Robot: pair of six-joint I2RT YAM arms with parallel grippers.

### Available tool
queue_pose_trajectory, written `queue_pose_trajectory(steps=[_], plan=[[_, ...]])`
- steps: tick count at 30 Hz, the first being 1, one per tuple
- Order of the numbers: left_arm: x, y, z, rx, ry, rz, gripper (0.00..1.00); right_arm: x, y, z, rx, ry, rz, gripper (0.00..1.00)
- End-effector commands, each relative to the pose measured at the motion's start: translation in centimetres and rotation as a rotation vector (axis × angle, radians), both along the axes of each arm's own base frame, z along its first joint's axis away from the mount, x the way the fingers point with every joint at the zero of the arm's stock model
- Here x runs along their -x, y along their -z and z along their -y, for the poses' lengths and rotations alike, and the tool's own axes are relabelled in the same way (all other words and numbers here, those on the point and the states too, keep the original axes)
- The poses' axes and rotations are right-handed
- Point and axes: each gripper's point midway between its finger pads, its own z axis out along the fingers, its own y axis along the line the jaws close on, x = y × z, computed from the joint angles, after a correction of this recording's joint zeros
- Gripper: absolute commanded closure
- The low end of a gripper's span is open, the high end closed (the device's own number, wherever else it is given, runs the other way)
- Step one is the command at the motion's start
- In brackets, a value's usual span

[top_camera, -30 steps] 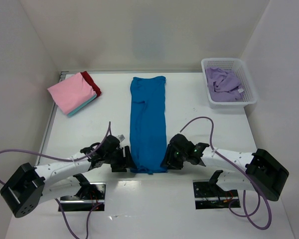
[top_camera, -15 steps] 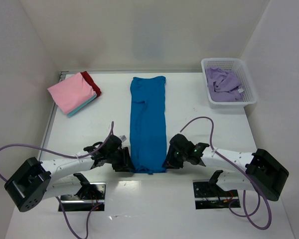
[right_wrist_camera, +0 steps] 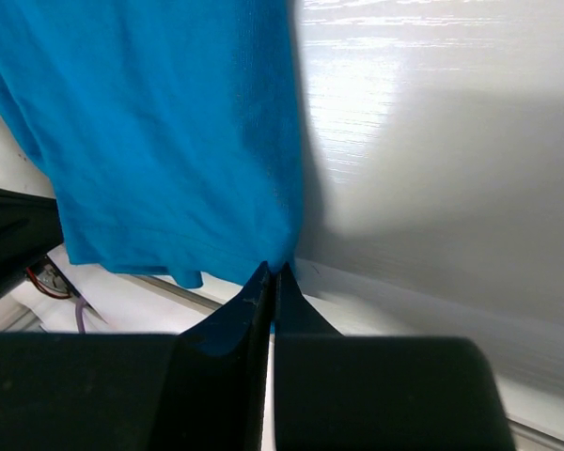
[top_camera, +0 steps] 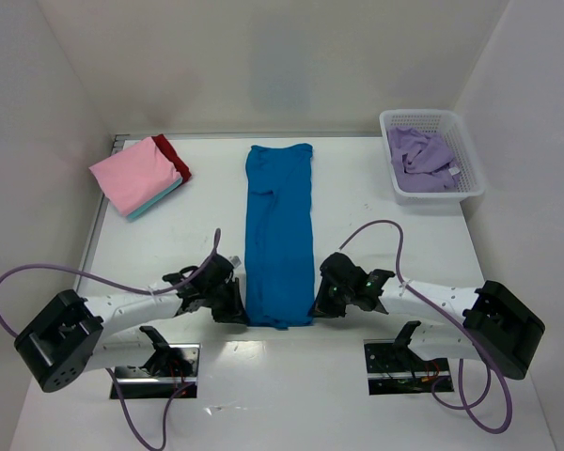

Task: Fold and stack the t-shirts
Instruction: Grab the bottom of the folded rectangular tshirt with both arms, then fold the folded rectangular tshirt in 1/3 of the way

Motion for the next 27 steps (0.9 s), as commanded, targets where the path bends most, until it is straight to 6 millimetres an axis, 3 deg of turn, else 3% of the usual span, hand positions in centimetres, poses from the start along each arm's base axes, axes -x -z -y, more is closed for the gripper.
queue_pose_trajectory(steps=[1,7,14,18,23,27], plan=[[-0.8,-0.5,-0.7,-0.071,0.023,0.04,1.0,-1.1,-1.7,-1.0,-0.023,0.007,0.049,1.0],[-3.6,-4.7,0.6,-0.071,0.063,0.155,1.0,-3.2,-5.2,-1.7,-0.043,0.013,0.125,1.0],[-6.1,-7.4,2.5,-0.07,0.124,0.22,1.0,-6.8,-9.0,-2.6,-0.046,0.008,0.213,1.0],[-8.2,-8.7,2.9,-0.086,0.129,0.253,1.0,-10.0,-9.3,-1.3,-0.016,0.042,0.231,1.0],[-12.5,-9.6,2.5,-0.111,0.106,0.294,1.0,-14.9,-10.3,0.7,-0.008,0.088,0.26,1.0],[-15.8,-9.7,1.7,-0.128,0.097,0.307,1.0,-17.5,-10.3,0.3,0.0,0.052,0.272,1.0]])
